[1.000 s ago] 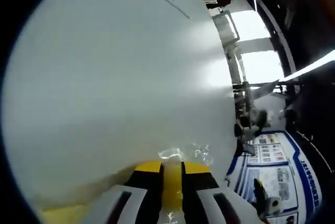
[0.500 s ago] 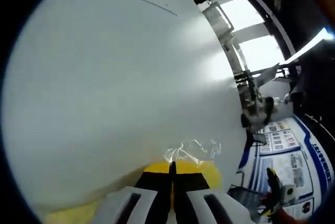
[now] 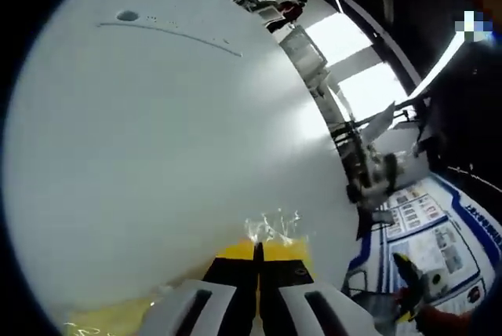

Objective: Compare the silicone blocks by pressing each to a similar depth, holding the contact briefly, and releasing to observe deformation and rebound differences across the visible hardness samples.

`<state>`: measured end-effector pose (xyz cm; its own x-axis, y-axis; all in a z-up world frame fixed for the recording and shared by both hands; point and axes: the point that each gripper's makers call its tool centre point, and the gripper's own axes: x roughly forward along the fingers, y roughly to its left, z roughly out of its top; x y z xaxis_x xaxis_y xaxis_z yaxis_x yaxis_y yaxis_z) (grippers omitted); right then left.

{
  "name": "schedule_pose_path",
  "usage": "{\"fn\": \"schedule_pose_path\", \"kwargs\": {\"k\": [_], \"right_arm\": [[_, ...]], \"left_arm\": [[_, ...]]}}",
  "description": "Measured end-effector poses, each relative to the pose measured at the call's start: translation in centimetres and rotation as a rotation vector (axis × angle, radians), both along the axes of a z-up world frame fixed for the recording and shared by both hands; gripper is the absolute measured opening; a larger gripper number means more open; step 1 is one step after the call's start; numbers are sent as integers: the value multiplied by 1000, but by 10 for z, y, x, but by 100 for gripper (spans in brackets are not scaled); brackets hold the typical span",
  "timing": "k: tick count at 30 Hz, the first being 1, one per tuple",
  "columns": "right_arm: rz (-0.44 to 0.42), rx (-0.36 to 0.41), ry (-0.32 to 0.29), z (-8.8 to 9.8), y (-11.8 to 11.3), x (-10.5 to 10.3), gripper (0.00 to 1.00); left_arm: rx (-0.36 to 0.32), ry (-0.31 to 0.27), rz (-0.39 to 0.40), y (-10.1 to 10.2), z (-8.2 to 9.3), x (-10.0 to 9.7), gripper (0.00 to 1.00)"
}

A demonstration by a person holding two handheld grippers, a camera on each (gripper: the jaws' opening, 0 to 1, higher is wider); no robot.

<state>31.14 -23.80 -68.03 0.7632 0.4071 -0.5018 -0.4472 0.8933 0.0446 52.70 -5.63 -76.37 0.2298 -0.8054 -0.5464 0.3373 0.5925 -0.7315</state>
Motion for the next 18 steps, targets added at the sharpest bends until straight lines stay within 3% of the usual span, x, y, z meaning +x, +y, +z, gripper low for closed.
{"fn": "schedule_pose_path", "kwargs": {"k": [2,6,18], "right_arm": [[3,2,-3,0,1,2,96],[14,3,-8,1,5,4,96],[42,6,-25,5,12,9,96]], "left_arm": [[-47,-84,-19,-4,16,2,0],[-54,-188,-65,-6,37,-2,0],[-138,-350,-138,-11,81,-19,0]]}}
